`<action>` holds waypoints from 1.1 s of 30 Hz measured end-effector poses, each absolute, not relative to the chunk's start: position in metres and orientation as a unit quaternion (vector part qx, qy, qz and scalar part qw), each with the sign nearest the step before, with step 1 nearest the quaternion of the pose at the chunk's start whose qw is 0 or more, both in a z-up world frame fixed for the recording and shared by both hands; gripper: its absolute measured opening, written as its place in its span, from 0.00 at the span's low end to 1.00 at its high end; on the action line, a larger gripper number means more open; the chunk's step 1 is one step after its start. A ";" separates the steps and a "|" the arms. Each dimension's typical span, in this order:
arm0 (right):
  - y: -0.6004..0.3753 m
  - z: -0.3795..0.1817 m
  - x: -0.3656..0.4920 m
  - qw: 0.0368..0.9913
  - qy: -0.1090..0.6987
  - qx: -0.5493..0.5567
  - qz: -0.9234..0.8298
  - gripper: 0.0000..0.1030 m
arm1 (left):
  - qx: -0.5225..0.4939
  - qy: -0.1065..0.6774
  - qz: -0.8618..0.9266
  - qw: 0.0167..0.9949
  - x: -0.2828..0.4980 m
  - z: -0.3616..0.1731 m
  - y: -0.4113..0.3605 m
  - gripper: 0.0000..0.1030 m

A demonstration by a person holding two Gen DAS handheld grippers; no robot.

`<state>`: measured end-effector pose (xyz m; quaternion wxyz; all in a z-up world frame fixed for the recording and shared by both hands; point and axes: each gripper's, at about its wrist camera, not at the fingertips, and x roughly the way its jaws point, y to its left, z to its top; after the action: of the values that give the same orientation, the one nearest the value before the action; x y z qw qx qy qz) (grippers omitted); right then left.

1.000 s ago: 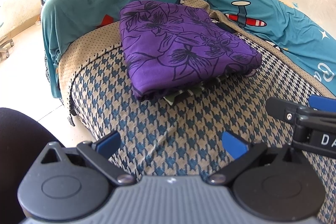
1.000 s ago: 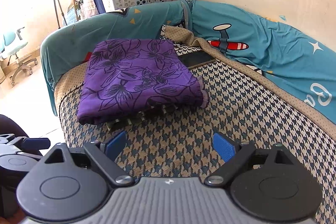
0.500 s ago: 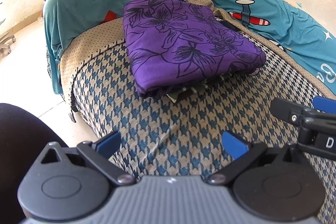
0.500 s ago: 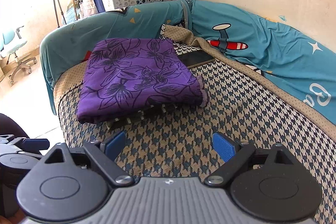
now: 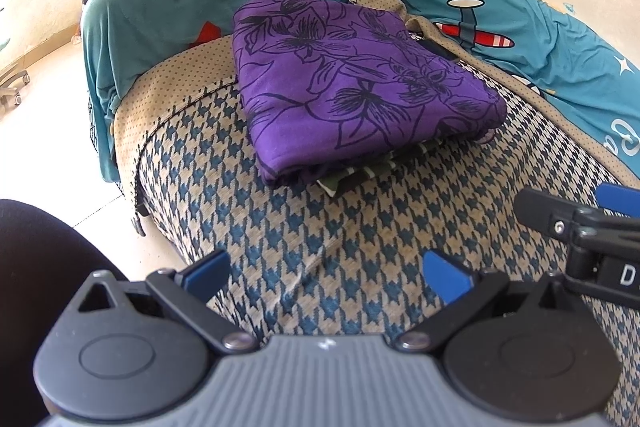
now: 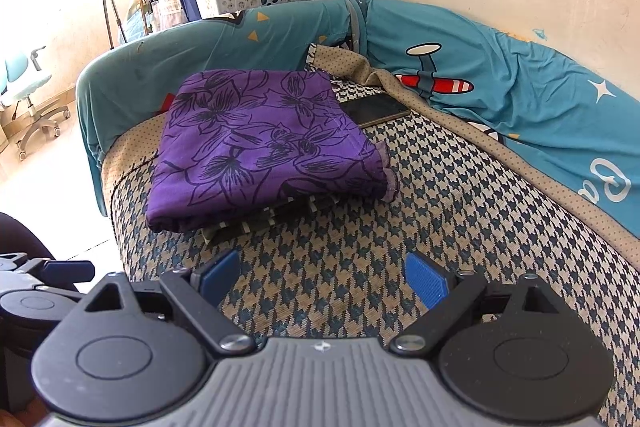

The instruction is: Fold clothes

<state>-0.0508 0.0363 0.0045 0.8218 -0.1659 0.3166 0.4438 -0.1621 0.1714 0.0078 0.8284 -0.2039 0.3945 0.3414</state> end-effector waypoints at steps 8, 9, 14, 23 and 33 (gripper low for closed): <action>0.036 0.006 -0.052 0.823 0.316 -0.167 0.441 0.88 | -0.198 0.397 0.339 0.830 -0.160 0.008 0.171 1.00; 0.036 0.006 -0.052 0.824 0.315 -0.167 0.441 0.88 | -0.198 0.397 0.338 0.830 -0.160 0.008 0.171 1.00; 0.036 0.006 -0.051 0.824 0.316 -0.168 0.440 0.88 | -0.197 0.397 0.337 0.830 -0.160 0.007 0.170 1.00; 0.036 0.005 -0.052 0.825 0.316 -0.168 0.438 0.88 | -0.191 0.400 0.330 0.833 -0.159 0.007 0.167 1.00; 0.034 0.004 -0.052 0.826 0.317 -0.169 0.436 0.88 | -0.173 0.408 0.314 0.840 -0.154 0.005 0.158 1.00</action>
<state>-0.0516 0.0338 0.0045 0.8256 -0.1689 0.3166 0.4355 -0.1541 0.1584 0.0049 0.8397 -0.1730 0.4076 0.3144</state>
